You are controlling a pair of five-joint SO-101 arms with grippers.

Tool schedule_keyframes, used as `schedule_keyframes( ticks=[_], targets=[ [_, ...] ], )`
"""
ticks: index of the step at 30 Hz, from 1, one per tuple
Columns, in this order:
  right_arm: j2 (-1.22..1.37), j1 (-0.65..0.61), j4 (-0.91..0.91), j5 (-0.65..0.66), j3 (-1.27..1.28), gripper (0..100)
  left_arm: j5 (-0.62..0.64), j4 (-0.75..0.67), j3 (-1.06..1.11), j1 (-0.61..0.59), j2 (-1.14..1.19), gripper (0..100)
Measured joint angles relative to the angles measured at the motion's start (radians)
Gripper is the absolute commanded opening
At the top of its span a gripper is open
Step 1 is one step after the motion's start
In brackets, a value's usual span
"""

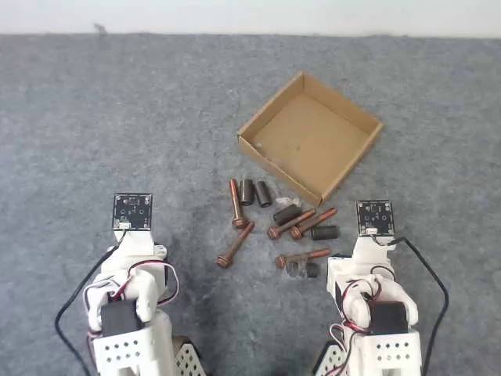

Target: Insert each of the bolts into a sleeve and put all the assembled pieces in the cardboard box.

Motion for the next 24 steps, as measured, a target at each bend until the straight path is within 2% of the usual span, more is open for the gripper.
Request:
schedule_keyframes(
  ticks=[18,24],
  targets=[
    [0.0,0.0,0.0,0.0,0.0,0.6,0.0,0.0,0.0,0.0,0.0,1],
    [0.0,0.0,0.0,0.0,0.0,0.6,0.0,-0.052,0.0,0.0,0.0,1]
  ],
)
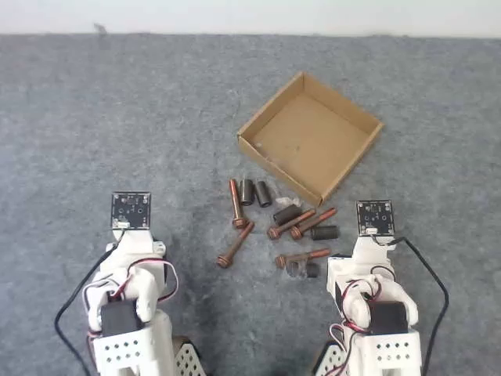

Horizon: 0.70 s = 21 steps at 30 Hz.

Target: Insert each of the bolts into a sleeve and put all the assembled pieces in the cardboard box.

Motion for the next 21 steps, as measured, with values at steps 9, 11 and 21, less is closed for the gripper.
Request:
schedule_keyframes(
  ticks=[9,11,21],
  targets=[
    [0.0,0.0,-0.003,0.0,0.0,0.6,0.0,-0.046,0.0,0.0,0.0,1],
    [0.0,0.002,-0.038,0.0,0.0,0.6,0.0,-0.046,0.0,0.0,0.0,1],
    [-0.009,0.19,-0.15,0.0,0.0,0.6,0.0,-0.046,-0.002,-0.107,0.0,1]
  ],
)
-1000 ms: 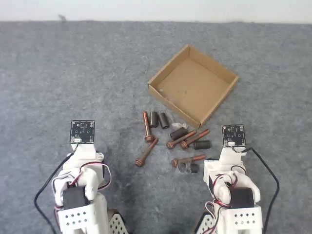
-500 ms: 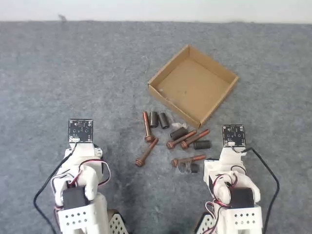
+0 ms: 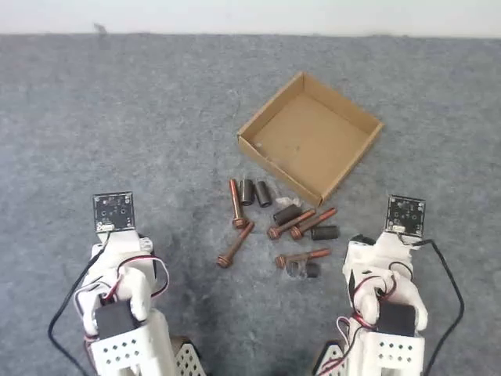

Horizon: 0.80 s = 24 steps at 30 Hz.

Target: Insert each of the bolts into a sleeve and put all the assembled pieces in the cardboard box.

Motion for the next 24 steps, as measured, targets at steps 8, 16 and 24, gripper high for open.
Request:
schedule_keyframes(
  ticks=[8,16,24],
  targets=[
    [0.0,-0.032,0.029,0.0,0.0,0.6,0.0,0.015,-0.005,0.018,0.0,1],
    [0.0,-0.061,0.054,0.0,0.0,0.6,0.0,0.015,-0.046,0.046,0.0,1],
    [0.0,-0.061,0.054,0.0,0.0,0.6,0.055,0.066,-0.29,0.153,0.178,1]
  ],
)
